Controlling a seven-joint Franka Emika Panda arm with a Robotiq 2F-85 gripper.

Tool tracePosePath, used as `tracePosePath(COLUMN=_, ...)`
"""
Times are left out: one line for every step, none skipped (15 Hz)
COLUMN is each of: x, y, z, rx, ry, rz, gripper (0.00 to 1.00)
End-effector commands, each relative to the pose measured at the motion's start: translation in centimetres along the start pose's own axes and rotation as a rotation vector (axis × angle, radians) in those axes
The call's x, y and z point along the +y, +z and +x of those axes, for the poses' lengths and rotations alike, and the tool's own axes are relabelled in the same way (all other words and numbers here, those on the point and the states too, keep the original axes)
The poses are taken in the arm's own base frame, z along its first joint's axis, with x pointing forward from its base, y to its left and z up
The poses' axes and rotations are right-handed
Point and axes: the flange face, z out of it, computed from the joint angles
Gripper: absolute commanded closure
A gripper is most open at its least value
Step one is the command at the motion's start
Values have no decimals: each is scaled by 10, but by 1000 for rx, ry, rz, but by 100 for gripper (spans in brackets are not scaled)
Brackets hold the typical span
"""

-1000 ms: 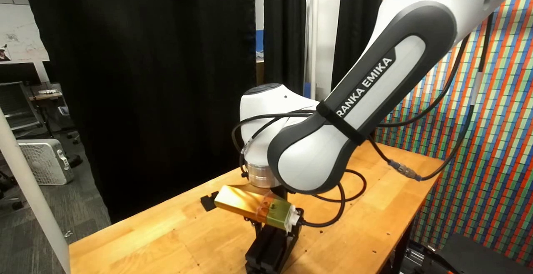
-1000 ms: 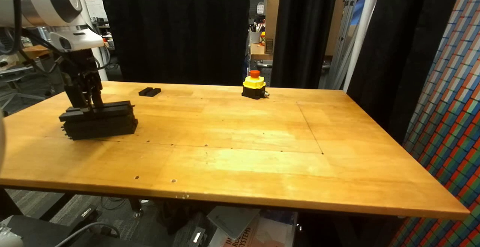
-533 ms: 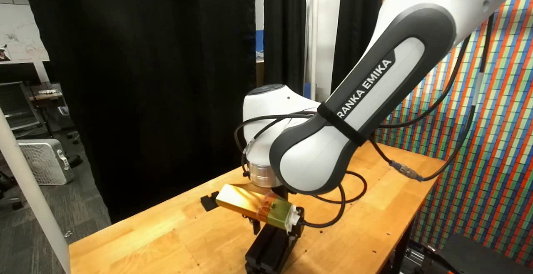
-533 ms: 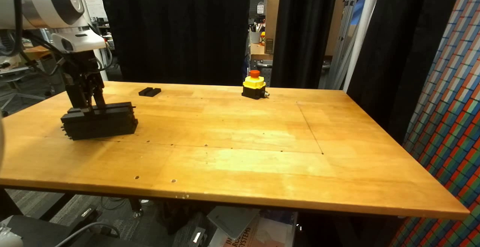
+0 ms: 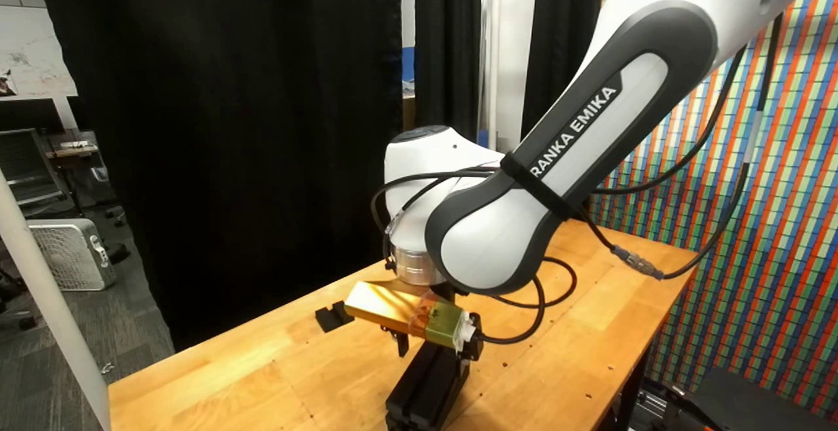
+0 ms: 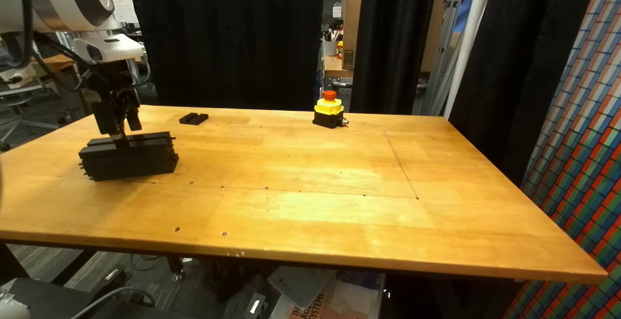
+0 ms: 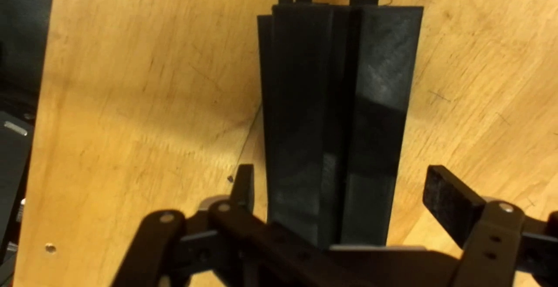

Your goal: Stack the black objects

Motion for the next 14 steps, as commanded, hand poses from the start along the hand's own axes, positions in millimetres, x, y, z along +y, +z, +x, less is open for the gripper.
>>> tracePosePath(x=-12, y=-37, z=17, rx=64, ry=-77, rz=-32, gripper=0)
tracePosePath(x=-19, y=-45, z=24, rx=84, ry=-115, rz=-51, gripper=0)
tracePosePath(x=-26, y=-52, z=29, rx=98, ry=-153, rz=-64, gripper=0)
tracePosePath(x=-40, y=-58, z=37, rx=114, ry=-217, rz=-81, gripper=0)
tracePosePath(x=-47, y=-63, z=42, rx=127, ry=-260, rz=-87, gripper=0)
tracePosePath(x=-62, y=-66, z=50, rx=138, ry=-324, rz=-91, gripper=0)
tracePosePath(x=-71, y=-69, z=55, rx=150, ry=-377, rz=-93, gripper=0)
tracePosePath(x=-83, y=-69, z=62, rx=161, ry=-434, rz=-85, gripper=0)
tracePosePath(x=-91, y=-69, z=66, rx=170, ry=-488, rz=-79, gripper=0)
tracePosePath(x=-103, y=-67, z=72, rx=183, ry=-543, rz=-63, gripper=0)
tracePosePath(x=-112, y=-64, z=77, rx=194, ry=-590, rz=-54, gripper=0)
tracePosePath(x=-124, y=-59, z=83, rx=205, ry=-638, rz=-40, gripper=0)
tracePosePath(x=-133, y=-54, z=87, rx=210, ry=-679, rz=-27, gripper=0)
tracePosePath(x=-146, y=-46, z=93, rx=206, ry=-722, rz=-9, gripper=0)
